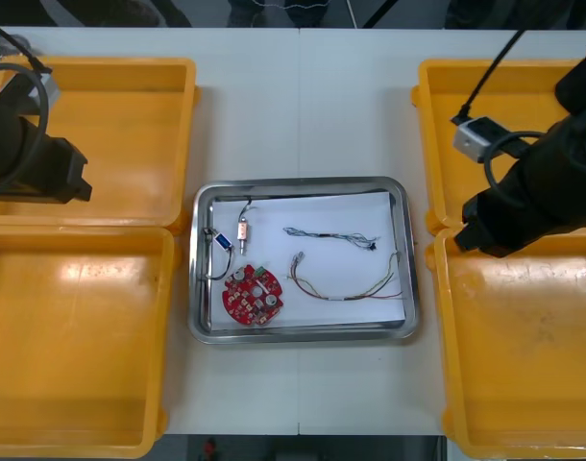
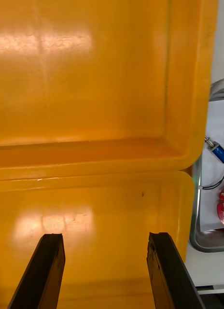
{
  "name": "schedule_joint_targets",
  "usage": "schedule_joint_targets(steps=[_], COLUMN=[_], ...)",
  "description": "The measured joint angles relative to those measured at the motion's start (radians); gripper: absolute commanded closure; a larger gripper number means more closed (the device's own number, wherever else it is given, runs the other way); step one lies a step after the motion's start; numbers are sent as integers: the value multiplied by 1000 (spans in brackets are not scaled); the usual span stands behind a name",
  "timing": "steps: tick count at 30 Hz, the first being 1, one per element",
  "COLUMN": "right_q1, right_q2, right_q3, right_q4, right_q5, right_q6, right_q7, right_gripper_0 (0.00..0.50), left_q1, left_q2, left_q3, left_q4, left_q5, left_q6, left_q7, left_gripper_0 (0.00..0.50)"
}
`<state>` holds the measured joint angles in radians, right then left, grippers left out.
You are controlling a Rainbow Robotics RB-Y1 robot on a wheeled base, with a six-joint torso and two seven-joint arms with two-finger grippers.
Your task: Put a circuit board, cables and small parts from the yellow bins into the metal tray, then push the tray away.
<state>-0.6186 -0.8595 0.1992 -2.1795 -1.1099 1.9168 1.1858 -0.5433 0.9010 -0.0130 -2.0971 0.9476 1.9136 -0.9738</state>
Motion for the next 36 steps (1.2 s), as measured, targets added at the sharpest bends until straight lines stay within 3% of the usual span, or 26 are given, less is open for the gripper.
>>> schedule_joint_targets(steps=[11, 19, 31, 36], right_q1=[-163, -234, -258, -258], right_q2=[200, 305, 330, 330], right_q3=[270, 496, 685, 735], right_q4=[2, 52, 160, 171], right_q5=[140, 222, 256, 268], right_q6=[0, -12, -229, -250], right_q7=[0, 7, 293, 390], right_gripper_0=[0, 0, 0, 0], left_q1=[58, 137, 264, 287], left_q2=[11, 37, 57, 58], left_q3=[120, 182, 263, 277], left_q4=[51, 54, 17, -2], left_q5=[28, 49, 67, 67], left_q6=[0, 0, -2, -9], left_q7=[-16, -63, -79, -80], left_gripper_0=[0, 0, 0, 0])
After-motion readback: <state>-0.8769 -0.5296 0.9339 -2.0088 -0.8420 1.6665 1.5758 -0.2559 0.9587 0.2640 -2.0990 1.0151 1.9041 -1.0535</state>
